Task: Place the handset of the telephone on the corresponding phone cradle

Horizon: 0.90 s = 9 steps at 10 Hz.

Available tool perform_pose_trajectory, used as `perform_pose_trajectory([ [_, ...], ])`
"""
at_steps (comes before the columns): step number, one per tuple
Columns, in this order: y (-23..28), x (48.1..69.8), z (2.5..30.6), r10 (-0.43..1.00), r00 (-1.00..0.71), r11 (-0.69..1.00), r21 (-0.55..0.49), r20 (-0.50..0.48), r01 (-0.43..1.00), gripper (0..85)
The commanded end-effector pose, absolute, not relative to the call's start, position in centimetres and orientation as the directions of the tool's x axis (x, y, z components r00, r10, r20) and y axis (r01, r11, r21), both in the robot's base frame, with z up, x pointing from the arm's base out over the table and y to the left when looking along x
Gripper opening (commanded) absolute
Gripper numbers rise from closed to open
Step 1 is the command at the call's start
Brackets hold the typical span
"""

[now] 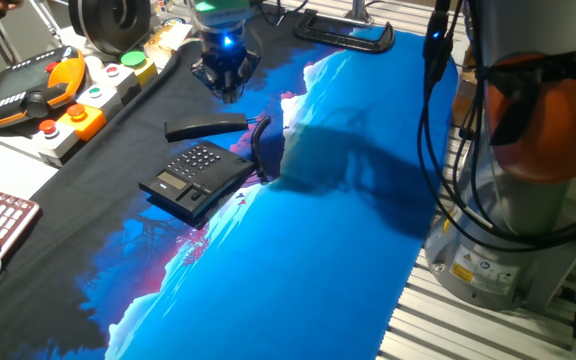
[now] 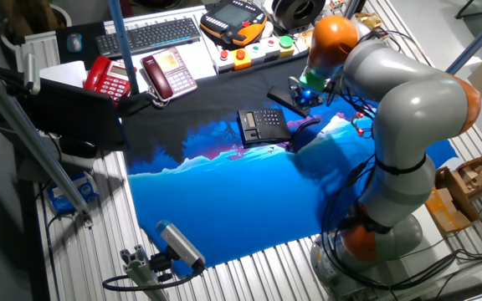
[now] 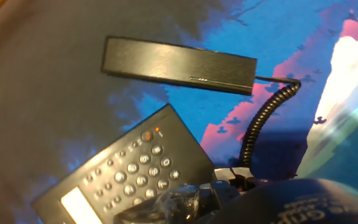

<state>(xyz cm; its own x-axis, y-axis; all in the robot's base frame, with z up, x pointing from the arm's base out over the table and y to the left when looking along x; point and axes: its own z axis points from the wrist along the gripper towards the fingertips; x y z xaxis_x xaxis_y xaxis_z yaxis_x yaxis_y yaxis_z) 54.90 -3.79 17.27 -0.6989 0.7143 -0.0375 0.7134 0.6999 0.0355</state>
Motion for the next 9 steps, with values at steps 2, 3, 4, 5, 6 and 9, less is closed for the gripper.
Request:
perform_pose_trajectory([
  [2, -3.8, 55.3, 16.7, 0.753, -0.656, 0.658, 0.027, -0.044, 0.753, 0.7],
  [3, -3.9, 55.4, 16.4, 0.758, -0.650, 0.652, 0.027, -0.045, 0.758, 0.7],
  [4, -4.0, 55.5, 16.3, 0.766, -0.641, 0.642, 0.027, -0.045, 0.766, 0.7],
  [5, -4.0, 55.6, 16.1, 0.777, -0.628, 0.629, 0.028, -0.044, 0.777, 0.7],
  [6, -4.1, 55.7, 15.9, 0.784, -0.620, 0.621, 0.024, -0.044, 0.783, 0.7],
  [9, -4.2, 56.1, 15.1, 0.812, -0.582, 0.583, 0.015, -0.041, 0.812, 0.7],
])
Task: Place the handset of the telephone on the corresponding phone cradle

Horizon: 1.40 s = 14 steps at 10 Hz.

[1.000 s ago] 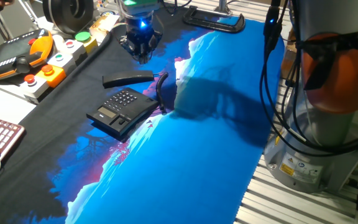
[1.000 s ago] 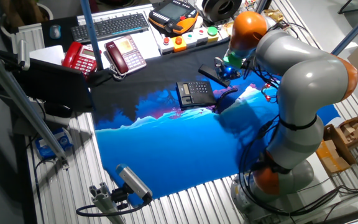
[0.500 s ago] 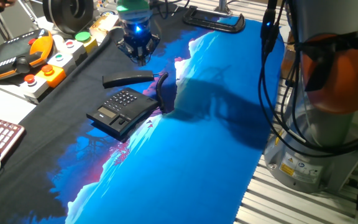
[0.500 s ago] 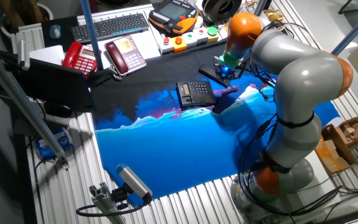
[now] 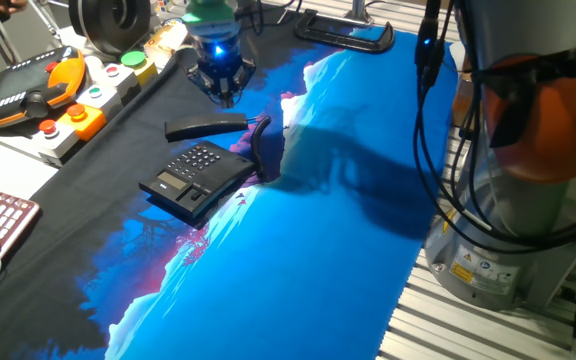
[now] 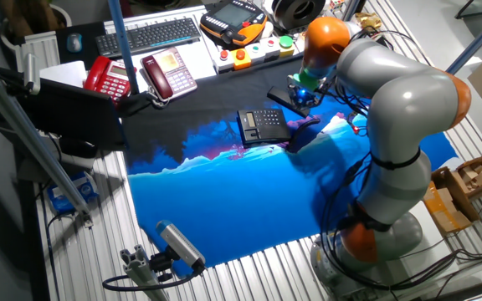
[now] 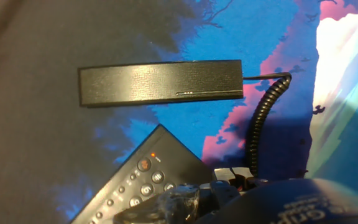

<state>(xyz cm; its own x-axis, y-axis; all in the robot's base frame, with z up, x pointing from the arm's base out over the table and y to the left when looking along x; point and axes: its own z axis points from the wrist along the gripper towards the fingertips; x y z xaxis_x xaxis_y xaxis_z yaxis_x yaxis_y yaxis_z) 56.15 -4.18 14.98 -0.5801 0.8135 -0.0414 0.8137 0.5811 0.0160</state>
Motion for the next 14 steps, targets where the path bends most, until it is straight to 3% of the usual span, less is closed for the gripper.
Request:
perform_pose_trajectory([
  [1, -4.2, 56.3, 14.6, 0.818, -0.573, 0.574, 0.018, -0.044, 0.818, 0.7],
  [7, -4.0, 56.7, 13.8, 0.881, -0.473, 0.474, 0.025, -0.032, 0.880, 0.7],
  [10, -4.0, 56.9, 13.2, 0.894, -0.442, 0.446, 0.041, -0.073, 0.894, 0.7],
  [14, -5.0, 57.3, 10.3, 0.938, -0.344, 0.347, 0.086, -0.046, 0.934, 0.7],
])
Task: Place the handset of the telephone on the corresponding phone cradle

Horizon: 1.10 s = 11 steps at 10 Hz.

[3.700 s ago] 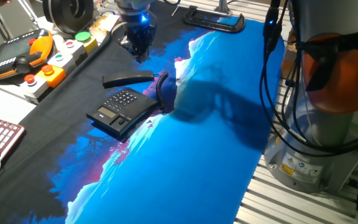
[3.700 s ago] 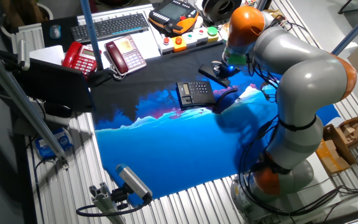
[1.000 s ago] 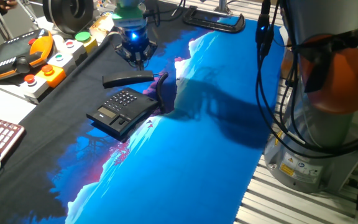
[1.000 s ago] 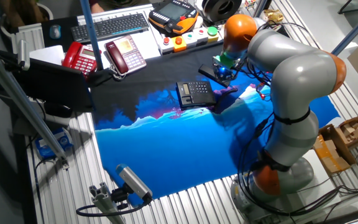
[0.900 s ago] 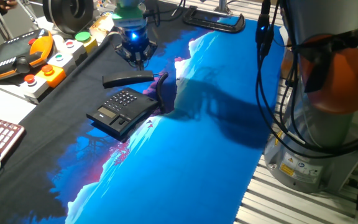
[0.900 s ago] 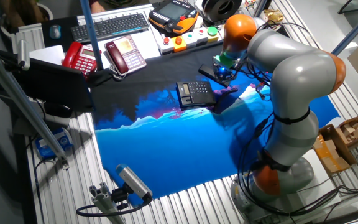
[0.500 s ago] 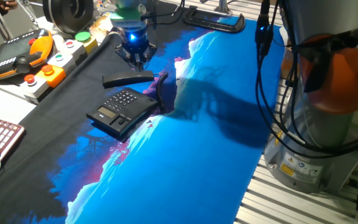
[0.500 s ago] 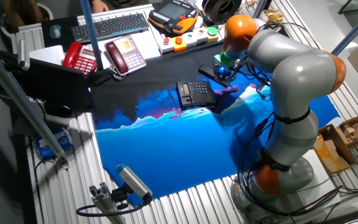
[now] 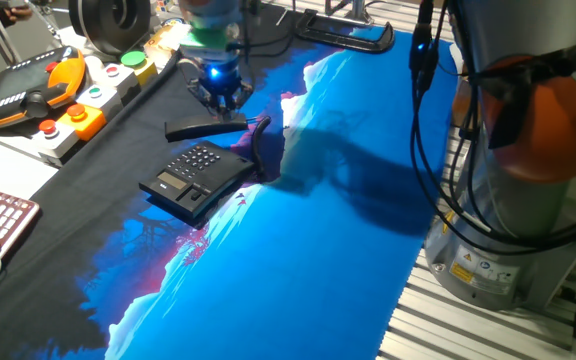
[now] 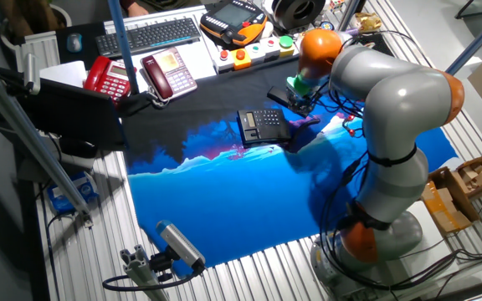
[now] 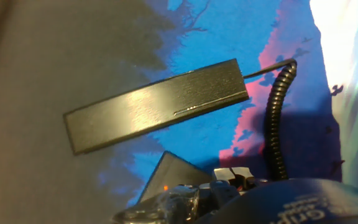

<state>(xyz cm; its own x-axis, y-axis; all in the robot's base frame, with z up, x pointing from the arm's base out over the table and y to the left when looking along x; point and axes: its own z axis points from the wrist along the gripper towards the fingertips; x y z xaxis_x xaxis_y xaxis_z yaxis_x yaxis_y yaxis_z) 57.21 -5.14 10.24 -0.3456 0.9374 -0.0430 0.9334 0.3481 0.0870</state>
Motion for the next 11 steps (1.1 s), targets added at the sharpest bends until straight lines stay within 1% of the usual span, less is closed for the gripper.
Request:
perform_pose_trajectory([
  [1, -5.6, 57.1, 10.0, 0.937, -0.347, 0.349, 0.091, -0.034, 0.933, 0.7],
  [5, -5.3, 57.3, 9.8, 0.960, -0.280, 0.281, 0.078, -0.030, 0.957, 0.7],
  [7, -4.9, 57.7, 9.4, 0.970, -0.237, 0.240, 0.074, -0.053, 0.968, 0.7],
  [11, -4.9, 58.2, 9.8, 0.983, -0.180, 0.181, 0.063, -0.024, 0.981, 0.7],
])
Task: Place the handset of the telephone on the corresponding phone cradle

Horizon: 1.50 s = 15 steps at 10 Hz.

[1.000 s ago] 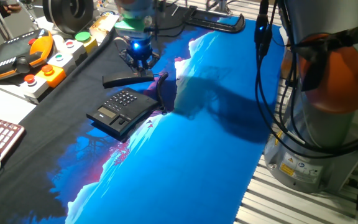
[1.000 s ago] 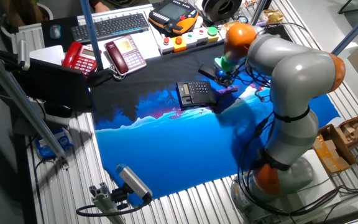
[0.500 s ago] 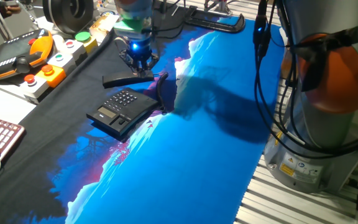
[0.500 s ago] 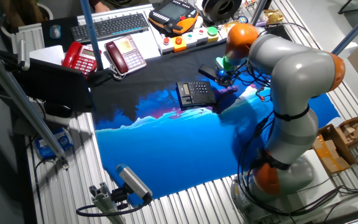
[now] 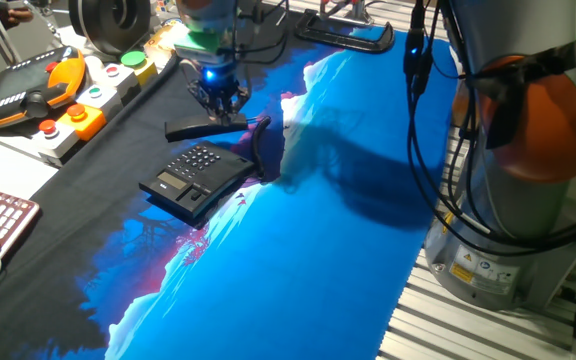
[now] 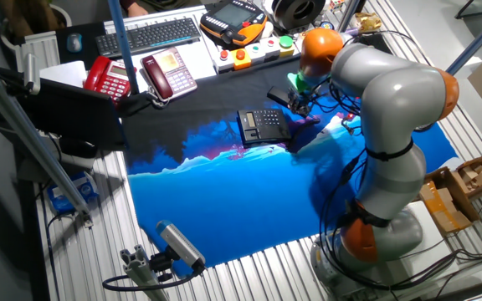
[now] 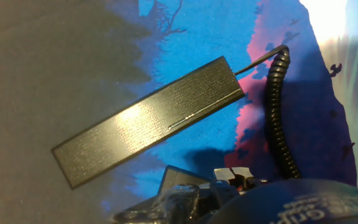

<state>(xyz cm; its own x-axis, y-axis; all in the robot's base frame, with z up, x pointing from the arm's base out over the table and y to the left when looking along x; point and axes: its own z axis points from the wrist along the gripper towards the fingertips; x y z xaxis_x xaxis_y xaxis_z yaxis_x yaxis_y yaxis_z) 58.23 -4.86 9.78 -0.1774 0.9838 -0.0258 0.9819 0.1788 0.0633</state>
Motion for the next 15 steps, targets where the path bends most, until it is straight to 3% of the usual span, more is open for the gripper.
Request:
perform_pose_trajectory([
  [1, -4.73, 58.32, 9.69, 0.986, -0.165, 0.167, 0.064, -0.031, 0.984, 0.7],
  [15, -4.75, 58.75, 9.66, 0.991, -0.135, 0.135, 0.054, -0.003, 0.989, 0.7],
])
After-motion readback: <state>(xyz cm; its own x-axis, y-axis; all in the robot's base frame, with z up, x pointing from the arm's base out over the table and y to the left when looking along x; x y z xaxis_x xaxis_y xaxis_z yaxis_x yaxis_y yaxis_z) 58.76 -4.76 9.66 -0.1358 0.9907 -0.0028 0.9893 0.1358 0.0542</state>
